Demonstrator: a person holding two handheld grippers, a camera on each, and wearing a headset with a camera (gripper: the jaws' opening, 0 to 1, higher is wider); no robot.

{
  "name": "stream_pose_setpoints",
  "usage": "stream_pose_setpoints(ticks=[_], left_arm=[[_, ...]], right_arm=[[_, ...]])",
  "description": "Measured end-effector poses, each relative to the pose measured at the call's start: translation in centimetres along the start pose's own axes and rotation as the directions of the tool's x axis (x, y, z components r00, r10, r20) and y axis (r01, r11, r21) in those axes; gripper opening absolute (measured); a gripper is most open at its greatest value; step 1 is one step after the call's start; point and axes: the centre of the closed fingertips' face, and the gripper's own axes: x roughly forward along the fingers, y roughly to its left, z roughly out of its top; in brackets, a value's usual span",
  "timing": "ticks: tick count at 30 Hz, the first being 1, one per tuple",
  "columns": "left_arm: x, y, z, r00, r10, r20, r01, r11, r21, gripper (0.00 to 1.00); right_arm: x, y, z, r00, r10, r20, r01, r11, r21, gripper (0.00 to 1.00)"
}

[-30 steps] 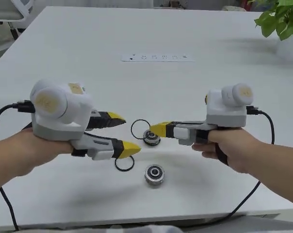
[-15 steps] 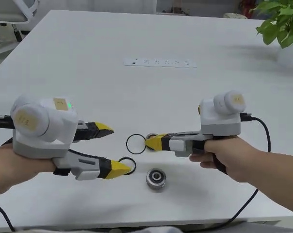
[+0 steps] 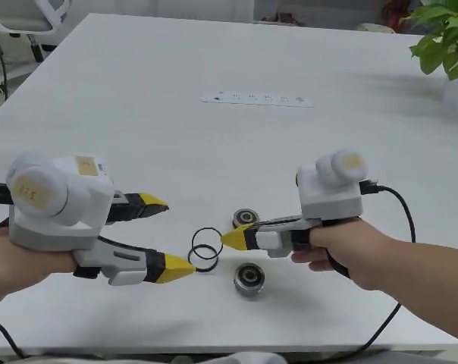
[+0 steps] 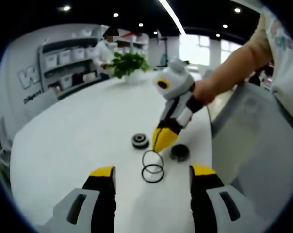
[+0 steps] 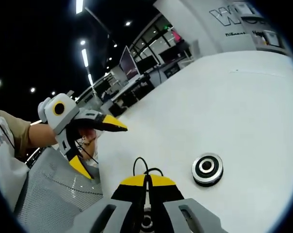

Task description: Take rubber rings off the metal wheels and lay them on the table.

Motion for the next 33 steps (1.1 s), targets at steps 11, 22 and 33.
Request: stream_pose_setpoints(ticks=[11,22,33], left_arm=[[-0.3,0.0,-0.6,1.0,0.008,-0.006,-0.008,1.0,-0.013,0.61],[-0.2,-0.1,-0.8,0.9999,0.006,-0.012,-0.006,1.0,-0.013,0.61],[-0.2,0.0,-1.2,0.9997,0.009,-0.022,-0.009,1.0,-0.02,0.61]], right_arm=[[1.0,-0.3,-1.4,0.998,-0.02,-0.06,0.022,0.999,0.032,0.0],[1.3,-0.9,-1.7,0.9969,-0.037,-0.069,0.042,0.997,0.062,0.0],[1.5,-1.3,-1.9,0.9956,-0.058,-0.074,0.064,0.995,0.072,0.01]])
